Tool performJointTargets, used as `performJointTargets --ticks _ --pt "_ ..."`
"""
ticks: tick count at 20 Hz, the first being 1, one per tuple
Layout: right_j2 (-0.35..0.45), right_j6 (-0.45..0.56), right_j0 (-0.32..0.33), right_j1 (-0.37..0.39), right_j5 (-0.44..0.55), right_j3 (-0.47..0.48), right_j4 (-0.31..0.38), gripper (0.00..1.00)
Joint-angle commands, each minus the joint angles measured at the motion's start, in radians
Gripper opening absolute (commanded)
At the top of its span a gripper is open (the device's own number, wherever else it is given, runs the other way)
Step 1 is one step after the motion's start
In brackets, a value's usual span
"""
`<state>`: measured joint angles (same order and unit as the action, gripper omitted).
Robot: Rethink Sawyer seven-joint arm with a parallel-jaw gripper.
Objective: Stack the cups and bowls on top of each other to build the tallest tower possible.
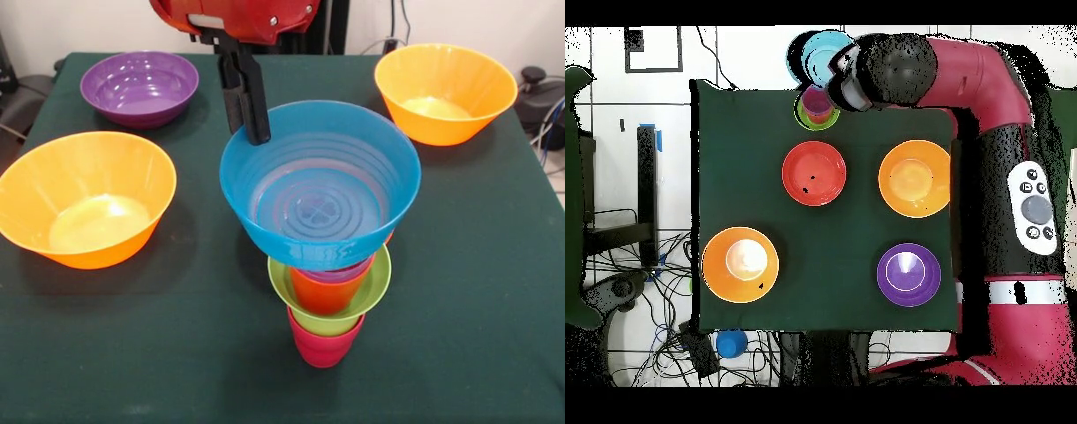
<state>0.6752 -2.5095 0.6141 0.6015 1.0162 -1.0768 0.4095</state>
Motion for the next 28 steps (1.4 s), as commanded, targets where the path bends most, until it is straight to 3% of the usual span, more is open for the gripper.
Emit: performJointTargets --ticks 1,28 --pt "-0.048 0.233 -0.045 -0.021 0.102 0.012 0.075 0.0" --pt "-0.056 0.222 -0.062 -0.062 0.065 0.016 0.1 0.0"
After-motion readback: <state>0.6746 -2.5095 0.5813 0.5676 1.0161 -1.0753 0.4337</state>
